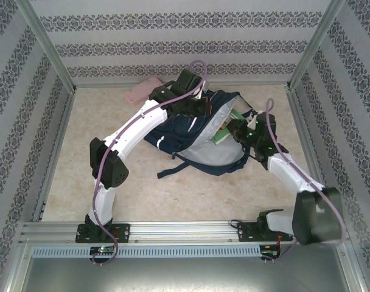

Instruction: Pack books, pencil case, and school supplies into a backpack

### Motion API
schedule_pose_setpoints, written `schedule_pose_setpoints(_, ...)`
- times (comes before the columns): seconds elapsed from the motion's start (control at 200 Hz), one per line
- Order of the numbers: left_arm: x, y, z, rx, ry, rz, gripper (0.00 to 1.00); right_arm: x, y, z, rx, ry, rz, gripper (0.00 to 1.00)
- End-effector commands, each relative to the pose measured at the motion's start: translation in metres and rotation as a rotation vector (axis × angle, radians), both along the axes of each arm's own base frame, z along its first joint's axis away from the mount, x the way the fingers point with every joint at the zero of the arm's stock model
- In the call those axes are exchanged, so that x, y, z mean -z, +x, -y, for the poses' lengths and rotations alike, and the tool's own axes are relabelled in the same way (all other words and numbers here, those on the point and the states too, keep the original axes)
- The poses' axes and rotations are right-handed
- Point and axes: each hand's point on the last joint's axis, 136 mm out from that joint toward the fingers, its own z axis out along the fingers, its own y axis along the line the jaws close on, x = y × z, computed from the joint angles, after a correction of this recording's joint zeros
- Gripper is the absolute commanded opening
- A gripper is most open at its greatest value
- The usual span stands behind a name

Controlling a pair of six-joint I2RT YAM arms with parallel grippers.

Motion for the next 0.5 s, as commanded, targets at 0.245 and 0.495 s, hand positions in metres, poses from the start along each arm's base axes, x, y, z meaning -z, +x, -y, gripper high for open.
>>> schedule_pose_setpoints(0.245,-0.080,0.014,0.008,0.026,-0.263,0.120,0.00,-0.017,0.061,-0.058,-0.125,0.137,0.085,0.00)
schedule_pose_setpoints(0.495,-0.077,0.013,0.012,0.046,-0.269,0.111,0.00,0.012,0.094,-0.084,-0.186,0.171,0.005,0.11)
